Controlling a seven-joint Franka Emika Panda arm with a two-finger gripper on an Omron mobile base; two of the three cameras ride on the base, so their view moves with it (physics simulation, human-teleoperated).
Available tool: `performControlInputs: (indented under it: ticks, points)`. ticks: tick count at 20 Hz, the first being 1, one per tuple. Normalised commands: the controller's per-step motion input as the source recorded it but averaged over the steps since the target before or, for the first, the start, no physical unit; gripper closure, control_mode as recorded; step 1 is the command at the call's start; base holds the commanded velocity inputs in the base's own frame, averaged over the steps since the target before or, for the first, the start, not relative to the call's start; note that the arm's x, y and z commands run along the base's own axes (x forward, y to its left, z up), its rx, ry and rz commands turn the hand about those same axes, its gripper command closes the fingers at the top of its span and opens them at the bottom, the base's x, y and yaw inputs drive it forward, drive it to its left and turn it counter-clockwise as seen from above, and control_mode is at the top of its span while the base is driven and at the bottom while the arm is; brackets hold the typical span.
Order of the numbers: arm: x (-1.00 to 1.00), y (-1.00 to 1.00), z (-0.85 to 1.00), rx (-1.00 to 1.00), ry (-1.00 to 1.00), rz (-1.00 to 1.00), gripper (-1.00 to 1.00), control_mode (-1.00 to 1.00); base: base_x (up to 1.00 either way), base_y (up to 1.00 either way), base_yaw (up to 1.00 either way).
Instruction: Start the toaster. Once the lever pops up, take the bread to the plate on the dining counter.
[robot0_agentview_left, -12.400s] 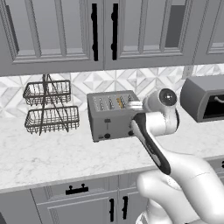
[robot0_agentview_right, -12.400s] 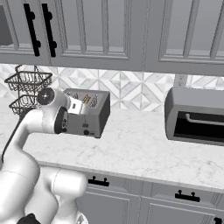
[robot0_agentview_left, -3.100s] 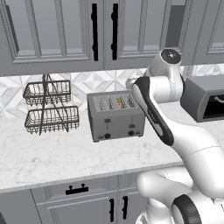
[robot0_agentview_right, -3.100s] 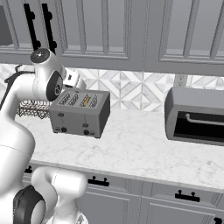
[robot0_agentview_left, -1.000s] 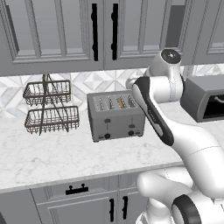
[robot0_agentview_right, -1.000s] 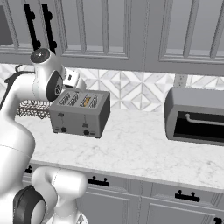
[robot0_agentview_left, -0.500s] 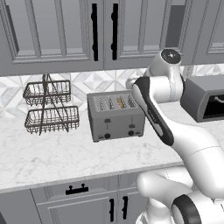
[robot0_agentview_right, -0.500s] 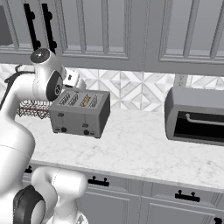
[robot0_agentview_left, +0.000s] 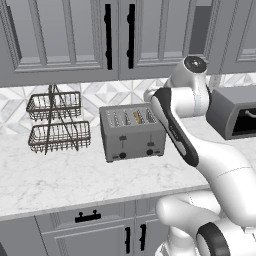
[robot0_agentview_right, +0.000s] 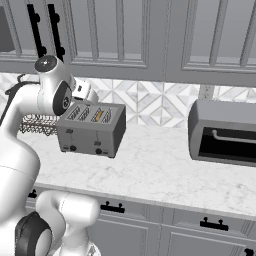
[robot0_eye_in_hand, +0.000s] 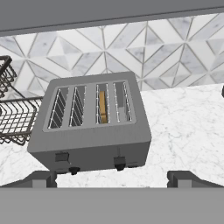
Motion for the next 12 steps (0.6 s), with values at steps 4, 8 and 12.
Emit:
performControlInputs:
  ticks: [4,8,12]
  points:
    - [0.0,0.0,0.0,0.0,0.0,0.0,-1.0,-1.0,0.0,0.0,0.0]
    - [0.0,0.0,0.0,0.0,0.0,0.0,-1.0,-1.0,0.0,0.0,0.0]
    - [0.0,0.0,0.0,0.0,0.0,0.0,-1.0,-1.0,0.0,0.0,0.0]
